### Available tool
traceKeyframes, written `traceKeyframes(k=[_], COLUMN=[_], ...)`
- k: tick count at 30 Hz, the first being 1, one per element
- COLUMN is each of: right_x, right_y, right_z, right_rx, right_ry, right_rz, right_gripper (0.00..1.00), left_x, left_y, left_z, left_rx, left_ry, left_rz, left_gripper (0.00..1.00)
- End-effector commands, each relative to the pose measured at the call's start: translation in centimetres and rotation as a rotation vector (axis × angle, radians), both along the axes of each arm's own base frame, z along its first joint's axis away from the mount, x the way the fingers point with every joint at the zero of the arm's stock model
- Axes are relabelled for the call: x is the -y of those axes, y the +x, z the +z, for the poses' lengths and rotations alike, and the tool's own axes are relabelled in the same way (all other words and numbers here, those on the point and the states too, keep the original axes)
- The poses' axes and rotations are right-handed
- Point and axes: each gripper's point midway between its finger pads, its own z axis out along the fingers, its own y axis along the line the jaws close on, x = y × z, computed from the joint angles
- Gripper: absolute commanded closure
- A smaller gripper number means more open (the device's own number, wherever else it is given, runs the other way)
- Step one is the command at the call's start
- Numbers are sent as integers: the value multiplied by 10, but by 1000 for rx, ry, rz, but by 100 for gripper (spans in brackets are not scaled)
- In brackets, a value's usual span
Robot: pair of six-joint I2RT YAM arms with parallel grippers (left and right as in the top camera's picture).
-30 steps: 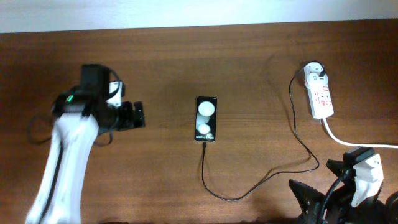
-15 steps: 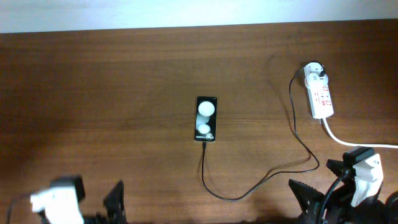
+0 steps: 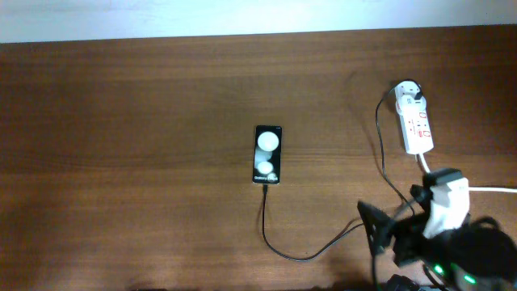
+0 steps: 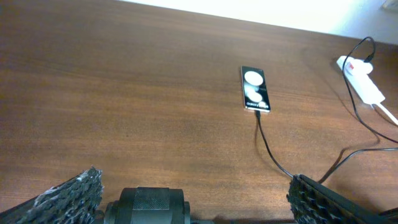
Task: Plug charger to phone and switch on socket
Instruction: 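Move the right gripper over the white power strip's orange switch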
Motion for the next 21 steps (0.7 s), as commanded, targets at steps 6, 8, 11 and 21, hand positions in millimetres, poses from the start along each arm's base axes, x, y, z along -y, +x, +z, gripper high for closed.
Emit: traceKeyframes(k=[6, 8, 11, 21], right_x=[-17, -18, 0, 115], right_y=[60, 72, 93, 140], right_z=[-56, -68, -80, -65], right_rx=[-211, -289, -429, -516], right_ry=[-144, -138, -92, 115], right_rz=[-258, -307, -408, -803], right_gripper=[54, 72, 86, 96], left_x=[-1, -1, -1, -1], left_y=[-14, -14, -14, -14], left_z=[-1, -1, -1, -1], left_rx=[85, 85, 85, 85], left_ry=[15, 15, 15, 15], left_rz=[-3, -3, -3, -3], left_gripper=[1, 1, 1, 1])
